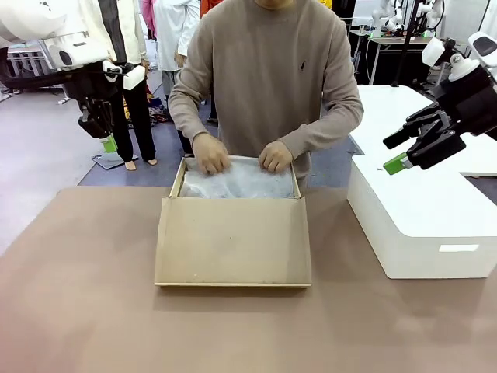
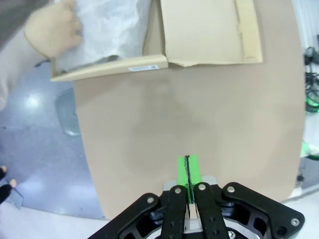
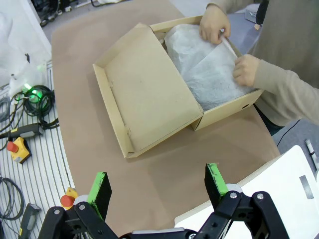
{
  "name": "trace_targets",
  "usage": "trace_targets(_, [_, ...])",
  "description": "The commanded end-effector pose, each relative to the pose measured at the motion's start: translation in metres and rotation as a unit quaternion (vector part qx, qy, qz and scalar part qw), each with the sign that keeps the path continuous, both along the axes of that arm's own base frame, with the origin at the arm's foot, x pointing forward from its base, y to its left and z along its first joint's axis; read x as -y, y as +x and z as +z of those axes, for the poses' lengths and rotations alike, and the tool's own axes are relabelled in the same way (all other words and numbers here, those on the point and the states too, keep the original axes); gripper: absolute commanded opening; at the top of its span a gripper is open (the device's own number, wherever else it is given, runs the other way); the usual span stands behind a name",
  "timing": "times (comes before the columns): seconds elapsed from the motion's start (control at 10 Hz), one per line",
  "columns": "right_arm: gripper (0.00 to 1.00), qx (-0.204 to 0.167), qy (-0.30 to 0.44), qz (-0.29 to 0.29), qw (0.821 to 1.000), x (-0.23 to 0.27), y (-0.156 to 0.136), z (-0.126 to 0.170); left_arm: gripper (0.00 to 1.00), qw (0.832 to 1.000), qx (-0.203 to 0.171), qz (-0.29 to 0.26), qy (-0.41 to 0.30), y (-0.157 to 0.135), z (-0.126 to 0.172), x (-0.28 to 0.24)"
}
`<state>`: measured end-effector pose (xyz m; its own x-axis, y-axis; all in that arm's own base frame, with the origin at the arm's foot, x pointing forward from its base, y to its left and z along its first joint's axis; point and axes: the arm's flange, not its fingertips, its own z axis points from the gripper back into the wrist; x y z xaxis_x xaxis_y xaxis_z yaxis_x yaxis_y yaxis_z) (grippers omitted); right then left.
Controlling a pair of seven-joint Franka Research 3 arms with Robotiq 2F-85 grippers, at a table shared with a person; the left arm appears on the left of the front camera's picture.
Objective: Pack the shoes into the box.
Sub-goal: Close the Shoes Box.
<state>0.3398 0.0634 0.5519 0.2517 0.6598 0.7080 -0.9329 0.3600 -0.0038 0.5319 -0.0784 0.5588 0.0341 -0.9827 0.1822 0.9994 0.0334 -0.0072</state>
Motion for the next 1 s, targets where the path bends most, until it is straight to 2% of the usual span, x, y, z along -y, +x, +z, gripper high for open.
trace_targets(0.0, [1.0, 0.009, 0.013, 0.013, 1.0, 0.001, 0.004, 0.0, 0.0, 0.998, 0.015, 0.0, -0.056, 0.009, -0.017, -0.013])
trace_targets(0.3, [1.0, 0.009, 0.013, 0.013, 1.0, 0.001, 0.004, 0.0, 0.0, 0.994, 0.007, -0.016, -0.111, 0.018, -0.04, -0.026])
trace_targets(0.5, [1.0, 0.009, 0.013, 0.013, 1.0, 0.001, 0.004, 0.0, 0.0, 0.99, -0.032, -0.049, -0.127, 0.028, -0.054, -0.036])
trace_targets(0.9, [1.0, 0.009, 0.013, 0.013, 1.0, 0.001, 0.004, 0.0, 0.0, 0.983, -0.073, -0.069, -0.151, 0.051, -0.084, -0.046])
